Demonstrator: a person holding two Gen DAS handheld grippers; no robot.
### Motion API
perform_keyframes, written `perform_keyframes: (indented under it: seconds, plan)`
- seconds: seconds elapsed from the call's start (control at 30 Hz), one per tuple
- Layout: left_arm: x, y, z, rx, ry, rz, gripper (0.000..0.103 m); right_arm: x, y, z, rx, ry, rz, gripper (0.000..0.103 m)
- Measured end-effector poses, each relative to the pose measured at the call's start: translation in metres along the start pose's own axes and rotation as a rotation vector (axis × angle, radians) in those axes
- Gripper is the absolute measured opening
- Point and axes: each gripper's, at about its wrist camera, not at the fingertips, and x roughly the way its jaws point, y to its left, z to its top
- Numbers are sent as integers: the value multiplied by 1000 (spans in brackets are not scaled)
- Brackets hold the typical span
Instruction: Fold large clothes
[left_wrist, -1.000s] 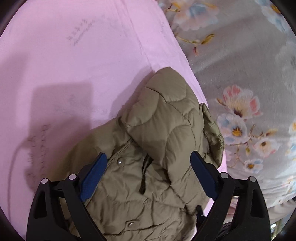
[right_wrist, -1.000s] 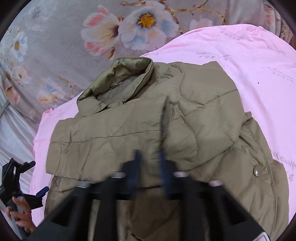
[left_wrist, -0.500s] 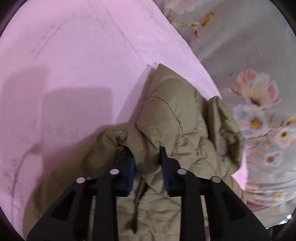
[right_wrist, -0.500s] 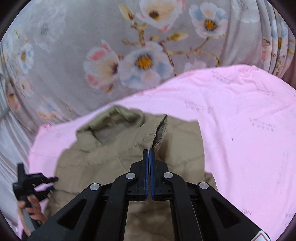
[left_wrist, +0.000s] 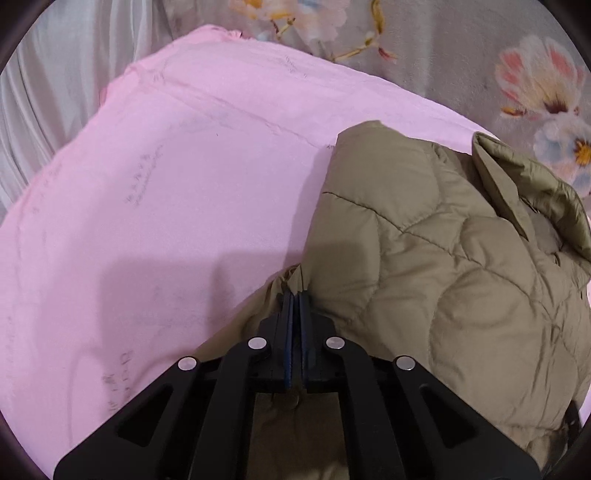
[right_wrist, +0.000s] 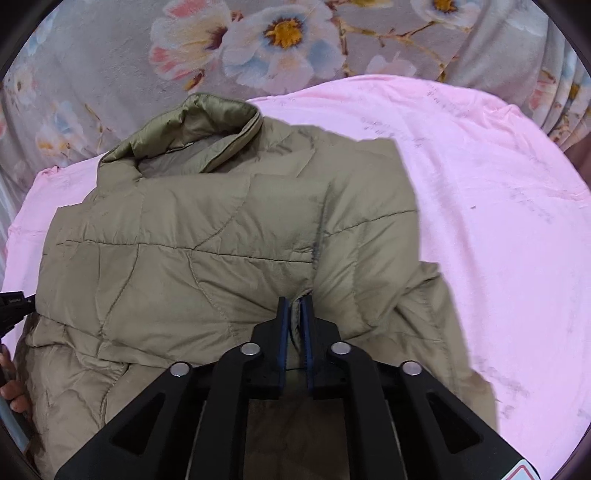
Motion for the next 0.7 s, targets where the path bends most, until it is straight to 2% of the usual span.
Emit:
perform_keyframes:
  seconds: [0.07, 0.1, 0.13, 0.17, 0.23, 0.3, 0.4, 0.43, 0.5, 0.6, 0.7]
  plan:
    - [-24, 2, -1, 8, -34, -14, 6, -22, -4, 0, 28, -65, -42, 34]
    - [-40, 0, -1, 24, -72, -15, 10, -37, -6, 2, 49, -117, -42, 38]
    - [-48, -7, 2, 35, -95, -13, 19, -49, -6, 5, 69, -158, -30, 42]
    - [-59, -13, 5, 48, -121, -17, 31, -57, -4, 11, 78, -185, -11, 42]
    - [-76, -35, 12, 87, -168, -46, 41, -61, 10, 24, 50, -197, 27, 42]
    - [-77, -62, 17, 128, -175, -56, 41, -51, 28, 34, 12, -181, 60, 42]
    - [-58, -93, 9, 176, -139, -43, 41, -16, 49, 35, -6, -83, 120, 29]
    - [-44, -100, 5, 191, -114, -33, 41, -8, 56, 32, -14, -61, 121, 22]
    - [-21, -105, -9, 198, -80, -19, 41, 12, 66, 22, -40, -23, 102, 18]
    - [-8, -110, -30, 244, -144, 19, 41, 25, 74, 8, -75, -30, 85, 18]
    - [-6, -112, -35, 248, -170, 26, 41, 28, 76, 5, -82, -37, 74, 18]
